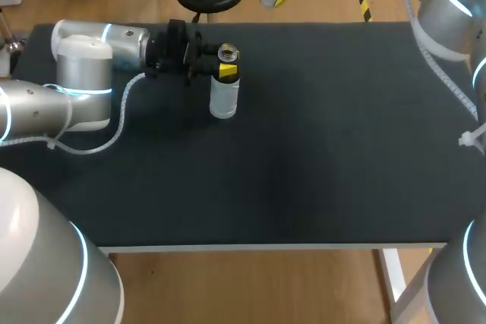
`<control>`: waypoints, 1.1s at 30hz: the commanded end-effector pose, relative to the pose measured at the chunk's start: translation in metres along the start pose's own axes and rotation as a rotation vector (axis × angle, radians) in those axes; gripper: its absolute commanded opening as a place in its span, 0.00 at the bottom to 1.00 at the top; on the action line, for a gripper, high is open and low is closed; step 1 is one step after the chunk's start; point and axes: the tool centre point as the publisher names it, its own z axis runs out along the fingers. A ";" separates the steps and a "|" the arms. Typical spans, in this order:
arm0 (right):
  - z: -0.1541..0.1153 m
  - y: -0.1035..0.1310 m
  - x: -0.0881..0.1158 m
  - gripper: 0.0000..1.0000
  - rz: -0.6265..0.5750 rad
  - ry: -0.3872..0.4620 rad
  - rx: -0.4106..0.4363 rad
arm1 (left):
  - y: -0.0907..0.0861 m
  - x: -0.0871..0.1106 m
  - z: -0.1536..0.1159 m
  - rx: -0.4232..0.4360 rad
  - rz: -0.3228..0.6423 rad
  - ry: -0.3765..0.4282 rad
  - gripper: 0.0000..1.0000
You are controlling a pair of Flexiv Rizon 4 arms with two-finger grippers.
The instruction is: Unscrew the bottle cap
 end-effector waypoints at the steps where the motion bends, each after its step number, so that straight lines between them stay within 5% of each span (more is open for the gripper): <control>1: 0.006 -0.004 0.005 0.00 0.052 -0.110 0.015 | 0.002 -0.002 0.000 0.002 0.001 0.006 0.00; 11: 0.009 -0.016 0.014 0.00 0.184 -0.352 -0.025 | 0.002 -0.002 0.000 0.002 0.001 0.006 0.00; 33: 0.016 -0.038 0.034 0.00 0.466 -0.792 0.062 | 0.002 -0.002 0.000 0.002 0.001 0.006 0.00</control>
